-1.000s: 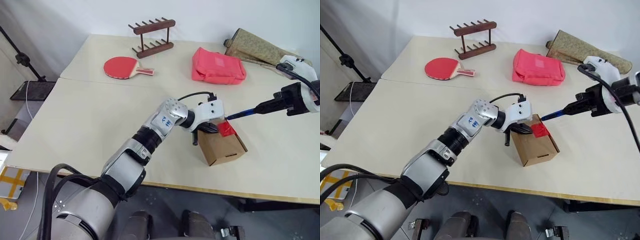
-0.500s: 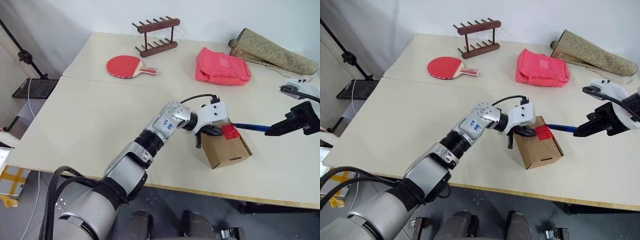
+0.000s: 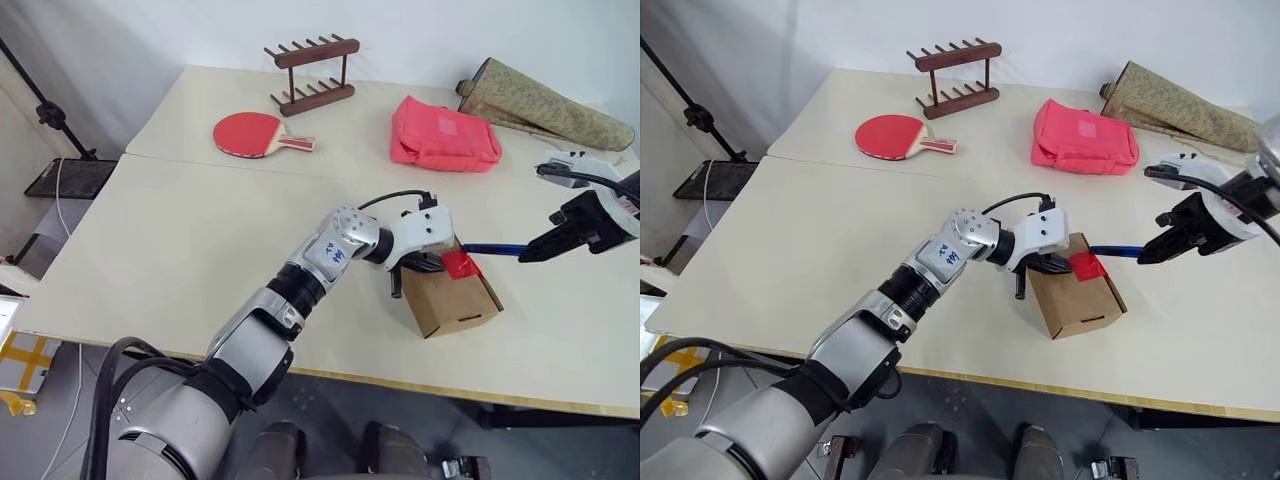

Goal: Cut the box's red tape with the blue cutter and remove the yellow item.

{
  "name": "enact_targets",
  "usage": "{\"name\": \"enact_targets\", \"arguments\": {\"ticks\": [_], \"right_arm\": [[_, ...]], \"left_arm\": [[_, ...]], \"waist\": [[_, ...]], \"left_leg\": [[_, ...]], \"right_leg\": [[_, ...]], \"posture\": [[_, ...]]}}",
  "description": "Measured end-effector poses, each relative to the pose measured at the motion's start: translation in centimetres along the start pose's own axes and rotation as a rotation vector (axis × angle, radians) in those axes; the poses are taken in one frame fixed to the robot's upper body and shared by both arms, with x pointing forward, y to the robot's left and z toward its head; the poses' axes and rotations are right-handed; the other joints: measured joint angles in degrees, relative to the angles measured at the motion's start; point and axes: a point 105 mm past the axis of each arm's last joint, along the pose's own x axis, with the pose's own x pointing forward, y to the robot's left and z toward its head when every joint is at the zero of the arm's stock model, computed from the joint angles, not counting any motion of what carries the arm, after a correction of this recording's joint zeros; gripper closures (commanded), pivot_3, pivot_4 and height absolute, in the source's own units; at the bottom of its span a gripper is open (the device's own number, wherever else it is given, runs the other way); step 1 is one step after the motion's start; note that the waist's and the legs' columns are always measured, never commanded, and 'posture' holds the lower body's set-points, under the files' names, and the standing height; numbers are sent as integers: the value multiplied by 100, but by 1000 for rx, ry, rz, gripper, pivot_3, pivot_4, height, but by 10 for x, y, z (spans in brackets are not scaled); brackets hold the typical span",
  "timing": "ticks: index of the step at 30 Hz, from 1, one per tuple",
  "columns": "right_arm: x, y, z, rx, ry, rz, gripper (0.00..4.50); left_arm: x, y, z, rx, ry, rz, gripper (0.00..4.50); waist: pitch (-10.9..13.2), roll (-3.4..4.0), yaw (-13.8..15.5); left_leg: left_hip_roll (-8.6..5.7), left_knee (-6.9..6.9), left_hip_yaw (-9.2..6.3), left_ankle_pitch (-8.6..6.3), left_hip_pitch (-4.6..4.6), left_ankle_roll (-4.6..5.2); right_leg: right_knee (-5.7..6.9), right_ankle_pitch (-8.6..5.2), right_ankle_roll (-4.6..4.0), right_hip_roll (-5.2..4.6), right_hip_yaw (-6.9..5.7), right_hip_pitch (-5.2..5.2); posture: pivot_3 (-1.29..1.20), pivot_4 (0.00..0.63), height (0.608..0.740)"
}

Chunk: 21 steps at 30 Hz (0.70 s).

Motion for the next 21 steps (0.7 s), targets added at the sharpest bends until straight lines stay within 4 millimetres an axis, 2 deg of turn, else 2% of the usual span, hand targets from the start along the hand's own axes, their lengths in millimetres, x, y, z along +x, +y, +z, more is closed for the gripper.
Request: {"name": "enact_targets", "arguments": {"ticks": [8, 21], "right_arm": [[2, -3, -26, -19, 140, -8, 4329], [13, -10, -46, 25, 207, 16, 4329]], "left_arm": [[1, -3, 1, -5, -15, 8, 4500], [1, -4, 1, -21, -16, 16, 4500]], "waist": [[-3, 3, 17], [-7, 4, 17]], "left_leg": [[1, 1, -10, -8, -1, -6], [3, 1, -15, -11, -2, -10]], "right_leg": [[1, 0, 0, 1, -9, -1], [-2, 0, 0, 0, -24, 3]], "posture": [[0, 150, 740], [0, 150, 740]]}}
